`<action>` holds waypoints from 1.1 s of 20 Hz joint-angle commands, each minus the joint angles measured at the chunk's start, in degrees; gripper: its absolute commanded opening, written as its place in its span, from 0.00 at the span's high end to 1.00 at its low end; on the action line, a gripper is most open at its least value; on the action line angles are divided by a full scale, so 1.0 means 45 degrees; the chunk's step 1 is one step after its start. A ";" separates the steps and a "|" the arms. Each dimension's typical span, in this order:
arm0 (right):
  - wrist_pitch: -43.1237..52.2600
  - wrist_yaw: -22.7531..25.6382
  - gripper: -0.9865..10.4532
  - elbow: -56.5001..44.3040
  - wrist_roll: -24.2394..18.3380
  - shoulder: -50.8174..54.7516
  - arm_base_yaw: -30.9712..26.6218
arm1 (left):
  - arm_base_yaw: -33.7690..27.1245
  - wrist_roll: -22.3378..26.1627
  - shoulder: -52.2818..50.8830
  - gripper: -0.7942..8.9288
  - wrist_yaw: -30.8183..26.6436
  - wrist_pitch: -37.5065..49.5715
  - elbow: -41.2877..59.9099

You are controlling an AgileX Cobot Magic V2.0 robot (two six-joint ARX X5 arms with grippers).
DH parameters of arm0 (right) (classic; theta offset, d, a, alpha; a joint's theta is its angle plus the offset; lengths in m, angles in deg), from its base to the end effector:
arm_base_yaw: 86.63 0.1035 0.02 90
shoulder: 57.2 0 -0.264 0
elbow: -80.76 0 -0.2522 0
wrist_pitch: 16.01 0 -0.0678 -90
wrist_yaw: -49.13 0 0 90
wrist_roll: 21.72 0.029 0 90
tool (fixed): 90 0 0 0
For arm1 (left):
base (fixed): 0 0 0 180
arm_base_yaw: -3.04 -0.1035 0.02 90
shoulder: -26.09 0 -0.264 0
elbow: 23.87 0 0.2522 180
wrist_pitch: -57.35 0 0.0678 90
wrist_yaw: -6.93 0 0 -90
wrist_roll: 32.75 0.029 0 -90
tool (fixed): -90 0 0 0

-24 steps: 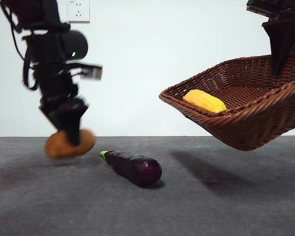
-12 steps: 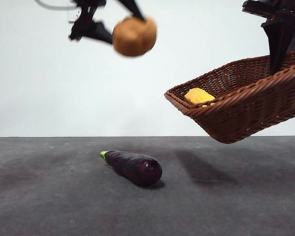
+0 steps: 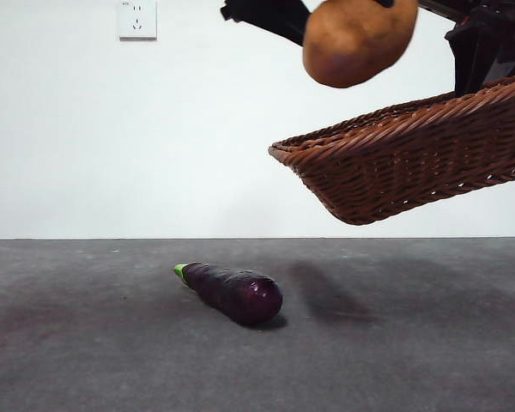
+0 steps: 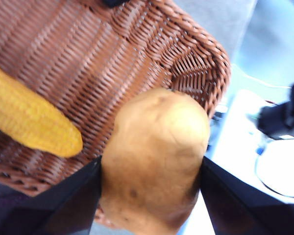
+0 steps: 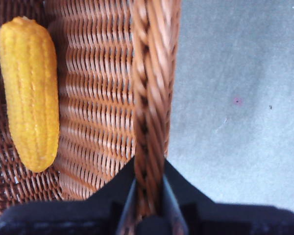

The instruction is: Help me put the vegetables on the table into the basket

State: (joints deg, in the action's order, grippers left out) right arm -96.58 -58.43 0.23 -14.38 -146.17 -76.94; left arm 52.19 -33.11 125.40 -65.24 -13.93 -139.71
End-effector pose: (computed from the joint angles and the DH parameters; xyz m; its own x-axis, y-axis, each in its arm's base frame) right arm 0.2901 0.0584 0.3237 0.2696 0.3521 -0.8963 -0.1413 0.9351 0.3249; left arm 0.2285 -0.2778 0.3579 0.1278 -0.6159 -0.7774 0.8323 0.4929 -0.2537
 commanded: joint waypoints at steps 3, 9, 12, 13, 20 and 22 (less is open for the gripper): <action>0.0063 -0.0801 0.92 -0.0117 -0.0005 0.0131 0.0034 | 0.0442 -0.0860 0.0651 0.92 -0.0913 0.0321 0.0034; -0.0233 -0.0865 0.92 -0.0117 -0.0393 0.0131 0.0646 | 0.0641 -0.1205 0.1307 0.32 -0.1025 0.0243 0.0034; -0.0185 -0.0816 0.92 -0.0117 -0.0393 0.0131 0.0690 | 0.0772 -0.1554 0.1307 0.30 -0.1010 0.0423 0.0034; -0.0185 -0.0801 0.92 -0.0117 -0.0403 0.0131 0.0690 | 0.0772 -0.1549 0.1307 0.30 -0.0971 0.0461 0.0029; -0.0287 0.0199 0.92 -0.0117 -0.0612 0.0073 0.0185 | -0.0767 -0.2341 -0.0627 0.30 -0.2667 -0.1423 -0.0505; -0.0287 0.0092 0.92 -0.0117 -0.0738 0.0073 -0.0204 | -0.1297 -0.2540 -0.0831 0.30 -0.3696 -0.2234 -0.0505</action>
State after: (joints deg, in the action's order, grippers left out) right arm -98.31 -57.21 0.21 -17.14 -146.15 -78.01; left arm 46.13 -43.58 120.40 -81.83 -24.00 -142.35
